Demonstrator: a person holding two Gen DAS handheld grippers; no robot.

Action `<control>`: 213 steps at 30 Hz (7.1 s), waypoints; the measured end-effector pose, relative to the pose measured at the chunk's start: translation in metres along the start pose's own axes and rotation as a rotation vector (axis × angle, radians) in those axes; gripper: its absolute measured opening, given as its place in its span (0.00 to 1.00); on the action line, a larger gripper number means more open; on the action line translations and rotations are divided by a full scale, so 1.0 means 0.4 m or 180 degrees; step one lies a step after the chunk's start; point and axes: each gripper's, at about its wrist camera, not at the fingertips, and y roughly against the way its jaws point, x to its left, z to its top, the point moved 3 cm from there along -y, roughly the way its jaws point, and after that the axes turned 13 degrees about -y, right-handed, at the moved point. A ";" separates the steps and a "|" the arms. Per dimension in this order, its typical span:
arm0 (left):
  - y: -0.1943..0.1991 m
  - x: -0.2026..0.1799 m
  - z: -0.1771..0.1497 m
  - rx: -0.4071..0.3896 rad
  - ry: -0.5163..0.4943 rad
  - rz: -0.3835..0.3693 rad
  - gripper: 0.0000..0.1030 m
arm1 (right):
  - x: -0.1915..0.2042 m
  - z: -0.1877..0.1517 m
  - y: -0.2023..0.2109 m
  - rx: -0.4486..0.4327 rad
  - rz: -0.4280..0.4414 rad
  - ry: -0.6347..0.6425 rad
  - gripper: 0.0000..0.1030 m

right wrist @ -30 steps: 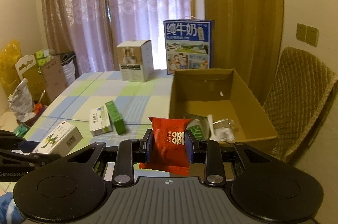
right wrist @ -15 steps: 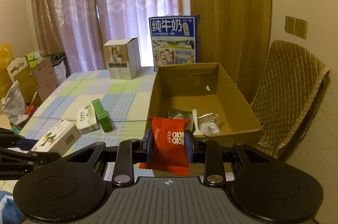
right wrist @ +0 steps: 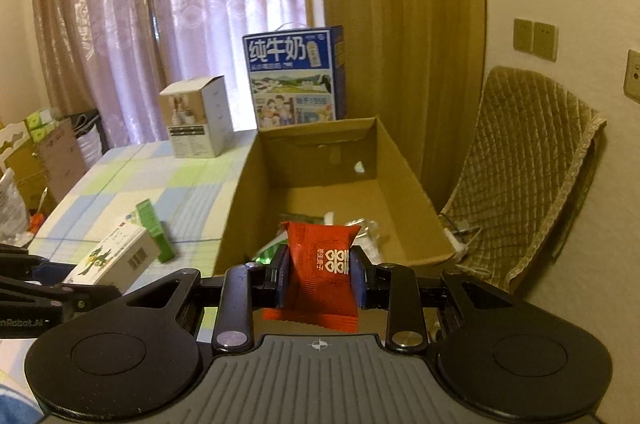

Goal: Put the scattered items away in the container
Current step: 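Carry the cream box with the left tool while the right tool carries the packet into the cardboard box, then open the left tool to drop the cream box while the right tool releases the packet inside, then withdraw both open tools from the cardboard box back over the table, then move the right tool to the green box while the left tool approaches the white tablet box, then close the right tool on the green box while the left tool grips the white tablet box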

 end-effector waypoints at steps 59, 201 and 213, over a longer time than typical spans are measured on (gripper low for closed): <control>-0.132 0.078 0.045 -0.0269 0.0743 -0.0125 0.50 | -0.046 0.082 -0.171 0.0114 -0.0020 -0.0227 0.64; -0.369 0.533 -0.215 0.0444 0.0682 0.0562 0.67 | 0.401 -0.226 -0.612 0.0916 0.0326 0.0705 0.26; -0.270 0.498 -0.266 0.0405 0.0604 0.0673 0.85 | 0.409 -0.259 -0.535 0.0974 0.0249 0.0701 0.34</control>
